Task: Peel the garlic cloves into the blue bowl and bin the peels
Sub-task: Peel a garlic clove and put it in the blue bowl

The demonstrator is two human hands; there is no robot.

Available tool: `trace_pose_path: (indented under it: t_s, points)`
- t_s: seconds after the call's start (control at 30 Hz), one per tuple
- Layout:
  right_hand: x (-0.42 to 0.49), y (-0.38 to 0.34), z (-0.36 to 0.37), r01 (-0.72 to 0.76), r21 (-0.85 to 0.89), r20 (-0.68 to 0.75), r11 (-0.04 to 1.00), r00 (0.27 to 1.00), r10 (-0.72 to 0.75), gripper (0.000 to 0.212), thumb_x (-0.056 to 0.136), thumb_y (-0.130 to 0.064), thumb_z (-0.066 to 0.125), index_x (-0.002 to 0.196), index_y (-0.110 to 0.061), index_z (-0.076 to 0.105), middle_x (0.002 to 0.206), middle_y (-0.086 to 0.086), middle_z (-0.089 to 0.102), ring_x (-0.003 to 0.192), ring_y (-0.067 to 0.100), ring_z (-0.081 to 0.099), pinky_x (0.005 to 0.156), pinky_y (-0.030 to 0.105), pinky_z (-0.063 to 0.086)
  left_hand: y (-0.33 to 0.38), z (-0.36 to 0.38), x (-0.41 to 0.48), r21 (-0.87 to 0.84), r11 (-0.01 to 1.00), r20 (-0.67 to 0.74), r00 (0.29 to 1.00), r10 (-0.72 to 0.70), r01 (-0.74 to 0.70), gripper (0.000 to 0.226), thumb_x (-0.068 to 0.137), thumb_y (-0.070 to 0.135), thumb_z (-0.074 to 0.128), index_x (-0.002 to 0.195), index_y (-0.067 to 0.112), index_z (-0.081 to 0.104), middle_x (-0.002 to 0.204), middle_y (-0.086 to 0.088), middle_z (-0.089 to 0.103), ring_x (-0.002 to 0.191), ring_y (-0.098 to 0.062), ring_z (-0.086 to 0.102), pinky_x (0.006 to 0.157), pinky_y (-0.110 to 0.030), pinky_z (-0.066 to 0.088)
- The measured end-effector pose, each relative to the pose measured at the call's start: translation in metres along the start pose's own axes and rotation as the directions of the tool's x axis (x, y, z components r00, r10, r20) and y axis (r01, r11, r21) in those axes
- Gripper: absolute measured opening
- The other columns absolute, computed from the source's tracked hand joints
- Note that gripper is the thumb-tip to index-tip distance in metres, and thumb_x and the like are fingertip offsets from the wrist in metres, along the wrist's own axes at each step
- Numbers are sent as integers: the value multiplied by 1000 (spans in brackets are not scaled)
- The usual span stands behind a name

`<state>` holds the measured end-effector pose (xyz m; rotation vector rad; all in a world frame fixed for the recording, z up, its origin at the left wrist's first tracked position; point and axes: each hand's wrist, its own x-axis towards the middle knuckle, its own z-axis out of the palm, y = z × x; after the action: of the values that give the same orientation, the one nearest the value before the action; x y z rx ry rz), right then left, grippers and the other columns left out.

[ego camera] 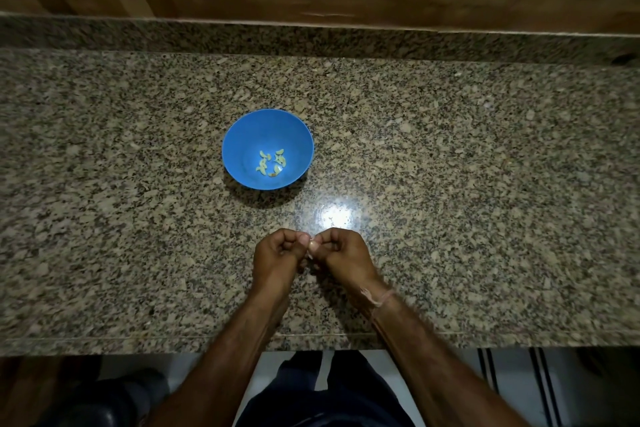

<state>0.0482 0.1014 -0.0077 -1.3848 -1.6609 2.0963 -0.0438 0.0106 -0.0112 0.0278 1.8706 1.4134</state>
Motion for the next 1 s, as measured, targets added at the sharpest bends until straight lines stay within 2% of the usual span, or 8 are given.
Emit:
trace_pose_path:
  t_s: [0.17,0.33,0.47,0.57,0.67,0.77,0.9,1.0]
  points:
    - [-4,7,-2,112,-243,-79,963,988,-135,11,95,-16,74,87,-9,72,75,-2,70,67,5,61,61,17,49,-5,4,-7,-98,993,39,998,-57,60,6,97,8,69,93,4,70,83,-19,72,68,-19,64,58,-28,54]
    - [-10,10,0,162,-257,-116,953,974,-196,15,102,-10,61,88,-7,67,76,-5,64,61,-5,53,55,9,40,-10,11,-7,62,997,-59,997,58,-55,9,100,17,67,96,10,70,86,-15,75,71,-18,70,61,-32,57]
    - [-4,13,-9,163,-290,-111,943,973,-202,14,101,-13,63,90,-8,69,80,-4,69,69,1,59,61,10,43,-8,18,-2,144,984,-83,989,121,-108,9,99,19,68,92,15,69,82,-9,74,68,-19,69,63,-33,56]
    - [-4,12,-15,176,-142,-102,974,976,-191,8,94,-12,75,90,-5,75,83,7,77,77,12,72,69,22,58,-5,23,-2,136,986,-105,988,116,-101,10,98,17,69,88,17,69,80,-6,74,65,-15,67,57,-27,52]
    - [-3,15,-19,181,-95,-84,979,978,-189,6,89,-7,80,89,-2,76,84,13,78,77,19,74,72,31,62,-5,23,3,158,982,-79,990,114,-100,11,97,14,70,86,15,70,76,-6,72,63,-15,64,56,-26,50]
    - [0,16,-23,175,-83,-91,981,979,-182,5,87,-7,82,87,-4,77,83,12,78,83,35,76,78,44,65,-6,23,4,130,988,-58,994,94,-85,8,98,13,69,89,12,69,76,-9,71,58,-12,62,51,-23,49]
    - [1,10,-27,213,-165,-133,963,963,-236,6,92,-8,76,86,-6,77,78,7,78,72,14,73,70,28,61,-2,26,8,189,977,-120,985,123,-99,10,97,17,71,88,15,68,77,-8,73,61,-17,66,58,-30,54]
    - [4,17,-39,232,-245,-130,941,954,-269,11,94,-11,73,88,-16,80,80,-2,79,76,13,75,76,34,62,3,27,18,281,951,-178,967,183,-128,13,94,21,74,83,19,68,76,-1,73,68,-18,72,71,-38,61]
